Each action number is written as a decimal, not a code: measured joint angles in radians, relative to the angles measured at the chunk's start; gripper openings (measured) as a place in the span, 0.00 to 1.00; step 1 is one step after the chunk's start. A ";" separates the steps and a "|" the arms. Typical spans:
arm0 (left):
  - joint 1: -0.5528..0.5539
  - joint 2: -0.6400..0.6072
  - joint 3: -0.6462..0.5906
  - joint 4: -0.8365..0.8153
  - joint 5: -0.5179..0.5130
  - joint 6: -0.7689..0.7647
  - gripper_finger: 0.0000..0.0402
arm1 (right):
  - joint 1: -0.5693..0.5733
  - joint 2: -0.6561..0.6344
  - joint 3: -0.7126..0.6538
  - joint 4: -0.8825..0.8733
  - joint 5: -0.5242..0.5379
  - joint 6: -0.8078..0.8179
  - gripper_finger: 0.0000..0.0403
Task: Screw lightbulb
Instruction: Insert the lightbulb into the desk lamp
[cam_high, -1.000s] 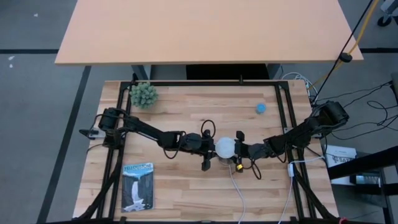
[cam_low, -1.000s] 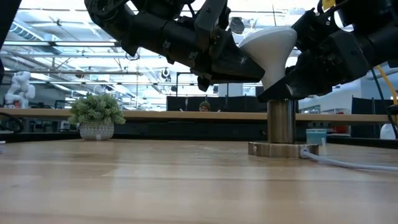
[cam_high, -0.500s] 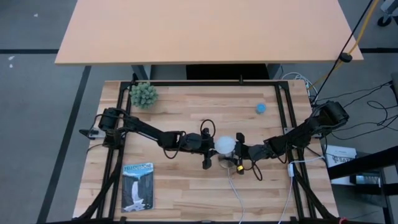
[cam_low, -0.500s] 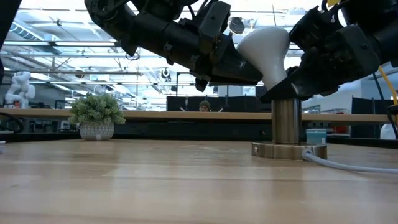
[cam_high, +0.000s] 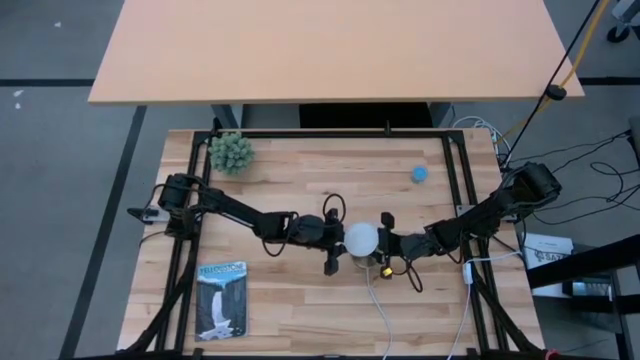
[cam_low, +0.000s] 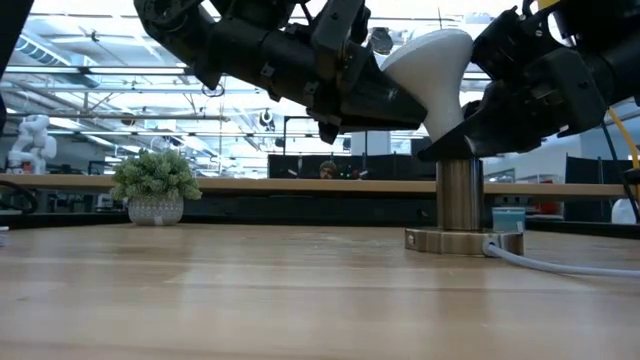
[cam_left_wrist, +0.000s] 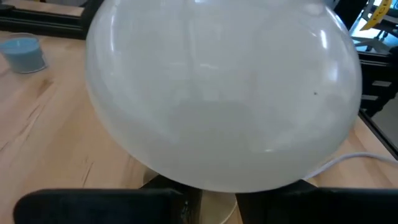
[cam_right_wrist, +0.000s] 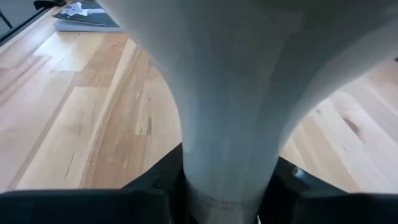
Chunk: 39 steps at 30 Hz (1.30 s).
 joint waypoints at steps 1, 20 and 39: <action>0.000 0.000 0.000 0.002 0.000 0.000 0.20 | 0.001 0.001 0.000 0.004 0.007 -0.001 0.33; -0.001 0.000 0.001 0.022 0.000 -0.037 0.36 | 0.000 0.001 0.000 0.026 0.027 0.001 0.36; -0.037 0.119 0.035 0.178 -0.001 0.022 0.49 | 0.001 0.002 0.001 0.021 -0.003 -0.008 0.28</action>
